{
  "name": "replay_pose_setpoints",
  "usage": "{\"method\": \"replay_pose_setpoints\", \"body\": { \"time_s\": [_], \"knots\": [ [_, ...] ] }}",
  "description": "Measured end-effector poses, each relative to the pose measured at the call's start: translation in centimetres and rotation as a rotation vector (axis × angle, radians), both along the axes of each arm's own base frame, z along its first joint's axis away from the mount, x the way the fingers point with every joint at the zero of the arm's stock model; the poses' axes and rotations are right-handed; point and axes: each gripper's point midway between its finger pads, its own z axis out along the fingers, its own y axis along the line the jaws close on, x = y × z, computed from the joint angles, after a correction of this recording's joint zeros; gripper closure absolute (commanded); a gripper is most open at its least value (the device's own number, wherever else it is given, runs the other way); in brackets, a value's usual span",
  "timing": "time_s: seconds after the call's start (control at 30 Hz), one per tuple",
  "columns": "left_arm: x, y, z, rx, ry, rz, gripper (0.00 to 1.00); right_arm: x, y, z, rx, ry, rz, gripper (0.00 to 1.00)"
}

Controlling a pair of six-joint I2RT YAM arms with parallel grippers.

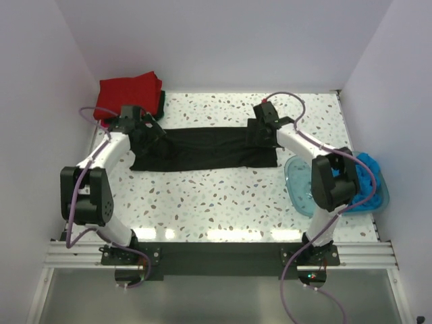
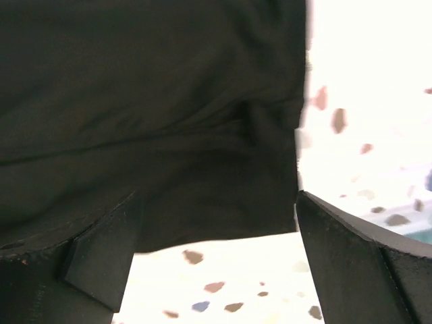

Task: Fold and stack the t-shirts
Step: Fold the tshirt

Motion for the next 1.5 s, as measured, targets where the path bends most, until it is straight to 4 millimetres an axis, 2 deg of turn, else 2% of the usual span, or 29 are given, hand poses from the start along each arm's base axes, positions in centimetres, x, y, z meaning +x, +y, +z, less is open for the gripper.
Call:
{"method": "replay_pose_setpoints", "body": {
  "time_s": [0.1, 0.17, 0.27, 0.37, 0.4, 0.47, 0.53, 0.63, 0.73, 0.83, 1.0, 1.17, 1.33, 1.4, 1.5],
  "knots": [
    [-1.4, -2.1, -0.4, 0.005, 0.008, -0.052, 0.0, 0.0, 2.3, 0.6, 0.058, -0.019, 0.065, 0.01],
    [-1.8, -3.5, -1.4, 0.007, 0.031, -0.089, 0.0, 0.2, 3.5, 0.5, 0.084, -0.018, 0.098, 0.02],
    [-2.1, -4.3, -3.6, 0.011, 0.081, -0.109, 0.0, 1.2, 4.6, -0.6, 0.097, -0.007, 0.125, 0.01],
    [-1.8, -4.1, -6.7, 0.016, 0.146, -0.105, 0.0, 2.4, 5.2, -2.9, 0.093, 0.021, 0.14, 0.02],
    [-1.5, -4.1, -7.5, 0.021, 0.166, -0.105, 0.0, 2.6, 5.3, -3.9, 0.089, 0.035, 0.144, 0.01],
    [0.6, -4.4, -6.8, 0.016, 0.125, -0.11, 0.0, 2.5, 5.2, -5.7, 0.072, 0.067, 0.146, 0.01],
    [2.3, -4.8, -7.2, 0.012, 0.122, -0.119, 0.0, 2.4, 4.9, -5.9, 0.051, 0.057, 0.136, 0.01],
    [5.0, -5.8, -6.9, 0.012, 0.077, -0.148, 0.0, 1.1, 4.2, -6.2, 0.045, 0.043, 0.121, 0.01],
    [6.9, -7.7, -6.9, 0.026, 0.05, -0.189, 0.0, -2.6, 3.4, -6.4, 0.049, 0.056, 0.096, 0.01],
    [8.8, -10.3, -6.7, 0.028, 0.015, -0.245, 0.0, -7.6, 4.1, -6.6, 0.065, 0.078, 0.102, 0.01],
    [11.6, -14.7, -6.4, 0.02, -0.038, -0.322, 0.0, -16.7, 8.8, -6.7, 0.126, 0.086, 0.225, 0.01],
    [13.0, -19.6, -6.3, 0.021, -0.088, -0.413, 0.0, -24.1, 14.4, -6.3, 0.244, 0.113, 0.382, 0.01],
    [16.3, -23.2, -6.0, -0.004, -0.163, -0.441, 0.0, -29.6, 20.5, -5.5, 0.343, 0.181, 0.549, 0.01],
    [17.1, -23.7, -5.9, -0.019, -0.175, -0.429, 0.0, -31.4, 21.7, -5.4, 0.372, 0.211, 0.598, 0.01],
    [18.1, -23.9, -5.8, -0.039, -0.19, -0.39, 0.0, -33.2, 22.3, -5.1, 0.39, 0.242, 0.646, 0.01]
  ]
}}
